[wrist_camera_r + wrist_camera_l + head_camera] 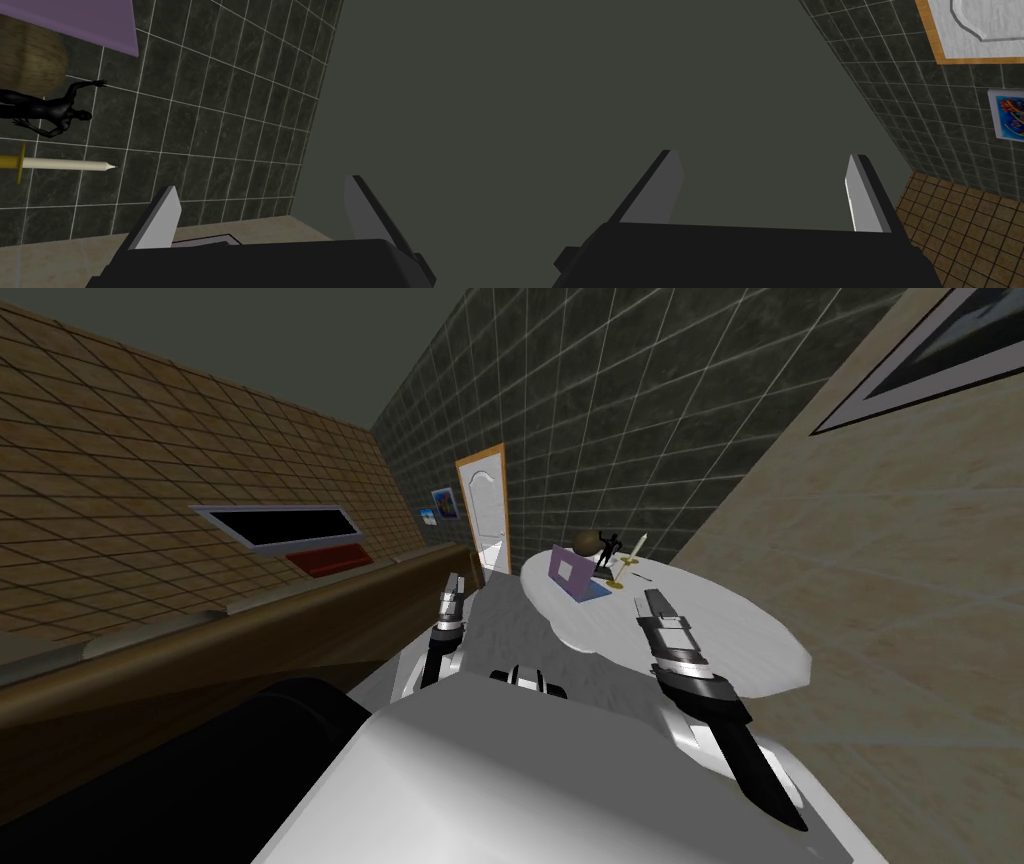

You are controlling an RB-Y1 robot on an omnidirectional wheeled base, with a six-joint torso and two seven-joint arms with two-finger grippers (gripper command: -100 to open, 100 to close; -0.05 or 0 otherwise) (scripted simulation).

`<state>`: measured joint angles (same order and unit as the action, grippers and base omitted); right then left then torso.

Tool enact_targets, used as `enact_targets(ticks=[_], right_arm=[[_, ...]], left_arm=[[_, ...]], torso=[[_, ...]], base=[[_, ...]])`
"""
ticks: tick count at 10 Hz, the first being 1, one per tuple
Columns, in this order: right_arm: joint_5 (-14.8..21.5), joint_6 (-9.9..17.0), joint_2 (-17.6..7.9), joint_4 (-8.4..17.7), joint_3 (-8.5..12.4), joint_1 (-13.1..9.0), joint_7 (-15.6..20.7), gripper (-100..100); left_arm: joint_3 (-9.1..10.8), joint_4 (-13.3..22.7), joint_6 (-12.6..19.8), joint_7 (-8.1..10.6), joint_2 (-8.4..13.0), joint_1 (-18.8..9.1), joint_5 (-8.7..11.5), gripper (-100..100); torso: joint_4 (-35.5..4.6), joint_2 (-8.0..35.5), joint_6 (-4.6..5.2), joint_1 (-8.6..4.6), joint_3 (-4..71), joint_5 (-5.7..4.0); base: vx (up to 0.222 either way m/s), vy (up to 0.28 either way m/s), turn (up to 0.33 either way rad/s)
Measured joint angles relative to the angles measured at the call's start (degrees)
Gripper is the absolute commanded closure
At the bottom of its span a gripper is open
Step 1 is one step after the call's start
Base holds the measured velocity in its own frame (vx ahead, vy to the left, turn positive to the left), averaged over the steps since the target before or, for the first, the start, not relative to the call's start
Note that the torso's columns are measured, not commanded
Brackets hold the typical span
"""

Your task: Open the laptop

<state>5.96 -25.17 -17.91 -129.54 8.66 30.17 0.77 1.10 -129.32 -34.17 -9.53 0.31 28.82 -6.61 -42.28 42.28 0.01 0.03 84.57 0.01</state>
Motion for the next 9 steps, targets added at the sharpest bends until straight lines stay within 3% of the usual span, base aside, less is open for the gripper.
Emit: enact_targets(ticks=[9], right_arm=[[13.6,4.9,-13.9,8.8,7.7,1.7,7.3,-100]], left_arm=[[0.0,0.0,0.0,0.0,0.0,0.0,0.0,0]], torso=[[0.0,0.0,0.0,-0.05,0.0,-0.01]], base=[[0.037,0.09,0.074]])
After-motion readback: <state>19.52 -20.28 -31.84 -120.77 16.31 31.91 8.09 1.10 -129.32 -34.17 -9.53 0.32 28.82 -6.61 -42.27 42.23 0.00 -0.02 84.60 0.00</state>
